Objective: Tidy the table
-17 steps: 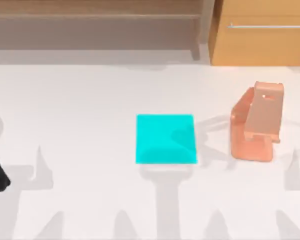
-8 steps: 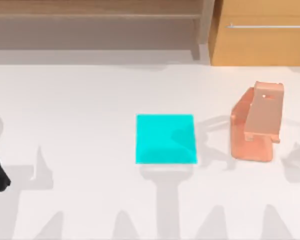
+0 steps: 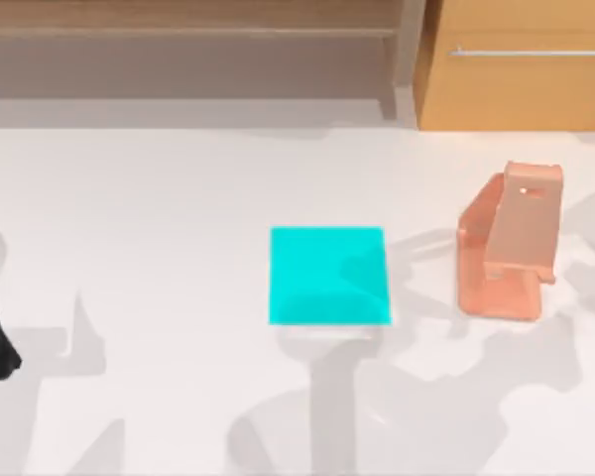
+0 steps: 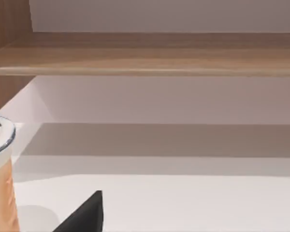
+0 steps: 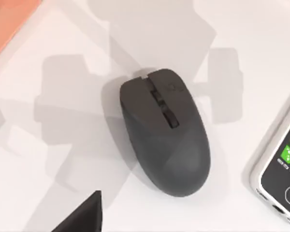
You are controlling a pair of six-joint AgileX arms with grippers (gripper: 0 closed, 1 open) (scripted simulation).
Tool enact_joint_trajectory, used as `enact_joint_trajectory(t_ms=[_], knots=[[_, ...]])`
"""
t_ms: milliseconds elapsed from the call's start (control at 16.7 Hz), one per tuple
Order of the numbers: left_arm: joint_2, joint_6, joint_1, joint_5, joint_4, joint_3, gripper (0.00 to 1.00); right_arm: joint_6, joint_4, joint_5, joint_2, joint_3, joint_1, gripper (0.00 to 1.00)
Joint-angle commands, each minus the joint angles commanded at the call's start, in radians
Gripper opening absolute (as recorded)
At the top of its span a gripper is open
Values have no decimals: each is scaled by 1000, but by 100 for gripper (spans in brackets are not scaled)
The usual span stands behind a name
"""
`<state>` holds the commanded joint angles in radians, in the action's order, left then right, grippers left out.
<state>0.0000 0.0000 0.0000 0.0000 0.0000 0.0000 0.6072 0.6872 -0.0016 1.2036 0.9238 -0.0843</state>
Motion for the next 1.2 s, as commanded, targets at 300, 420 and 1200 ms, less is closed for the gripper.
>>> enact_joint_trajectory(t_ms=[300,420,1200], knots=[[0,0,0,0,0,0,100,218,245,-2,421,330,-29,100],[0,0,0,0,0,0,100,286,322,-2,558,434,-38,100],[0,0,0,0,0,0,100,384,397,-3,769,560,-47,100]])
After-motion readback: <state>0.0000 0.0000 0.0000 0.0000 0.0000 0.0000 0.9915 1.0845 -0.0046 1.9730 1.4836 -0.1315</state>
